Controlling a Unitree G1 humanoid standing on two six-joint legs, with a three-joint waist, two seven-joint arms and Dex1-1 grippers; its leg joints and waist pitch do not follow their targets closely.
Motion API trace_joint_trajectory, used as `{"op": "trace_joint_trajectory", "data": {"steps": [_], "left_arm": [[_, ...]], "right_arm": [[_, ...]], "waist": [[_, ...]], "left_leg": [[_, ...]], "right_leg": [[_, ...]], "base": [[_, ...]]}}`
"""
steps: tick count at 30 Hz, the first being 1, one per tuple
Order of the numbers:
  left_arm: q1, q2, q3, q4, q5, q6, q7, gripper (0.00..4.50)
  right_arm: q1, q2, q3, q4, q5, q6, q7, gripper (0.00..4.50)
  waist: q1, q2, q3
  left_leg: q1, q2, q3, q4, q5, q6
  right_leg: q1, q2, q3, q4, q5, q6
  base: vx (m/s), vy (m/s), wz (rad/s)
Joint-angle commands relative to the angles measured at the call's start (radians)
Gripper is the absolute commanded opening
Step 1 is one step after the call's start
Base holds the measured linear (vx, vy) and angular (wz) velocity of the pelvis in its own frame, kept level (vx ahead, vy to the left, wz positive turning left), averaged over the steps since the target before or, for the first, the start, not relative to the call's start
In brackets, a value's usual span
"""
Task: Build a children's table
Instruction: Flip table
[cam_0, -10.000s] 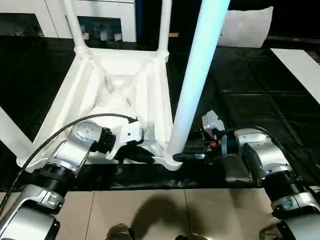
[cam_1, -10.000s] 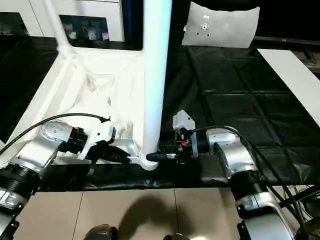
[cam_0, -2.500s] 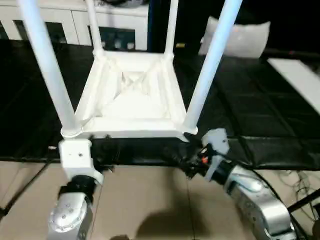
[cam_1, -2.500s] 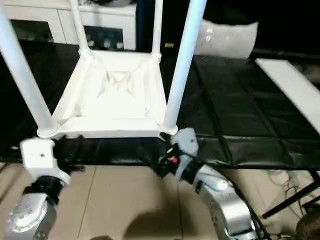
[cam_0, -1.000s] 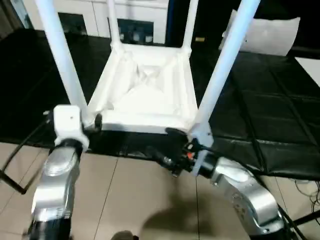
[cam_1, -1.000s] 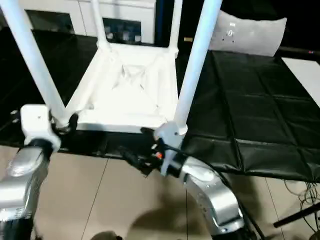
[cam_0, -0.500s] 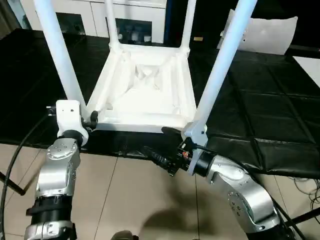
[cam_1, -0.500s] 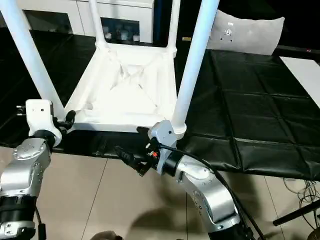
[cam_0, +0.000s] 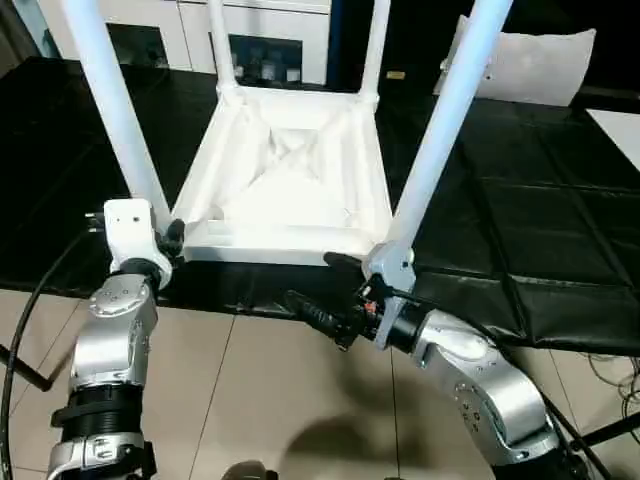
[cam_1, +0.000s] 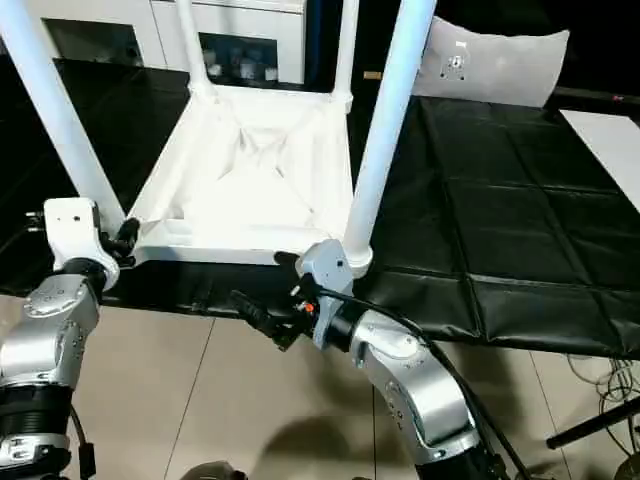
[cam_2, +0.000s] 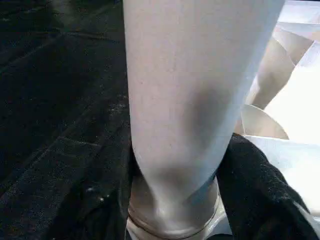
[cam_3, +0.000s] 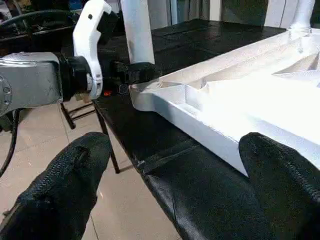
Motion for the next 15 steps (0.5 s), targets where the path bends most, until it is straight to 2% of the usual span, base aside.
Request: {"op": "trace_joint_trajectory", "data": {"steps": [1, 6, 10, 12, 13, 15], "left_arm": [[-0.026, -0.006, -0.004, 0.007, -0.018, 0.004, -0.007, 2.16], [-0.024, -0.083, 0.041, -0.032, -0.128, 0.057, -0.014, 2.08], [0.000, -0.183, 0.061, -0.097, -0.233, 0.125, -0.006, 2.08], [0.015, -0.229, 0.064, -0.129, -0.275, 0.155, 0.002, 2.08], [0.028, -0.265, 0.060, -0.156, -0.304, 0.181, 0.004, 2.08], [0.044, -0.324, 0.066, -0.194, -0.351, 0.221, 0.018, 2.08]], "right_arm": [[-0.010, -0.004, -0.002, 0.005, 0.000, -0.004, 0.002, 4.50], [-0.021, 0.018, -0.021, 0.030, -0.007, 0.000, -0.039, 4.50], [-0.060, 0.064, -0.075, 0.117, -0.036, 0.044, -0.161, 4.50], [-0.073, 0.074, -0.089, 0.149, -0.040, 0.046, -0.182, 4.50], [-0.085, 0.087, -0.104, 0.176, -0.036, 0.044, -0.202, 4.50], [-0.104, 0.111, -0.132, 0.220, -0.029, 0.031, -0.236, 4.50]], "waist": [[0.000, 0.015, -0.053], [0.001, 0.011, -0.054], [0.002, 0.005, -0.054], [0.007, 0.005, -0.054], [0.014, 0.002, -0.057], [0.021, 0.002, -0.058]], "left_leg": [[0.004, 0.129, -0.054, -0.107, -0.183, 0.008], [0.002, 0.130, -0.051, -0.106, -0.162, 0.005], [0.003, 0.130, -0.045, -0.104, -0.118, 0.019], [0.005, 0.130, -0.039, -0.102, -0.099, 0.027], [0.004, 0.129, -0.035, -0.097, -0.059, 0.043], [0.005, 0.130, -0.032, -0.093, -0.025, 0.061]], "right_leg": [[0.037, -0.114, 0.088, -0.054, 0.078, -0.229], [0.038, -0.119, 0.090, -0.053, 0.080, -0.241], [0.036, -0.117, 0.091, -0.052, 0.085, -0.254], [0.034, -0.117, 0.092, -0.053, 0.081, -0.262], [0.035, -0.119, 0.092, -0.051, 0.108, -0.261], [0.033, -0.119, 0.091, -0.050, 0.128, -0.272]], "base": [[0.000, 0.000, 0.00], [0.000, 0.000, 0.00], [0.000, 0.000, 0.00], [0.000, 0.000, 0.00], [0.000, 0.000, 0.00], [0.000, 0.000, 0.00]]}}
